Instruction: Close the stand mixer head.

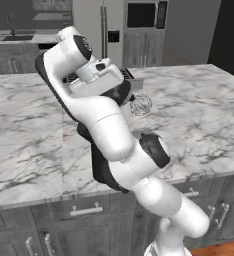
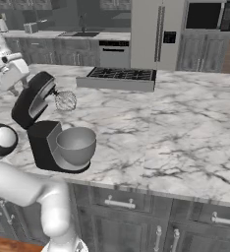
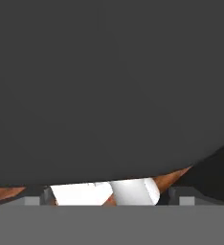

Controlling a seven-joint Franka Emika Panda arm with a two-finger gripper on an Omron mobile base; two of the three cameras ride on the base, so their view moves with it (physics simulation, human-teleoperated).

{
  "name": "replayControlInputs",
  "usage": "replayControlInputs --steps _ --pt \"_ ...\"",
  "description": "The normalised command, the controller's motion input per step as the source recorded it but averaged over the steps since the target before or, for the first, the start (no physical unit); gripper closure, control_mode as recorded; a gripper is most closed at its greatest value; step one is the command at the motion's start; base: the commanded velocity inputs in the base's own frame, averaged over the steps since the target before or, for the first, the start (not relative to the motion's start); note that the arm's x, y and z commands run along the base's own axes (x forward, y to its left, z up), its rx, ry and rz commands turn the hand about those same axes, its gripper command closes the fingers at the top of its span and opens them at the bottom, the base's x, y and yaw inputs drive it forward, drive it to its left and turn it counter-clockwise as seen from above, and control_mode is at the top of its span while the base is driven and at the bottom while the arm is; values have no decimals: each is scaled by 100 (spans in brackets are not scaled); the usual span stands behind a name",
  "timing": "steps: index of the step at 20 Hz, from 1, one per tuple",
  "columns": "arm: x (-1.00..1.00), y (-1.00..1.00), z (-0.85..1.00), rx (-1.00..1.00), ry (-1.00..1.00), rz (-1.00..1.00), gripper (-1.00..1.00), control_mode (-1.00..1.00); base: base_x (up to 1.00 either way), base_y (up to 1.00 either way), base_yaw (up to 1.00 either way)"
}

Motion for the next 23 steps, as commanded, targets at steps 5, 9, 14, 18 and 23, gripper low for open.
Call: replayControlInputs --steps 5,9,14,18,23 --pt "10 -100 -9 30 9 -6 -100 -100 0 0 0" --pt "-33 -100 0 32 -1 0 -100 -100 0 0 0" --pt "-64 -100 0 30 -12 0 -100 -100 0 0 0" --pt "-83 -71 0 27 -18 0 -100 -100 0 0 0" --pt "-51 -28 -3 19 -6 0 -100 -100 0 0 0"
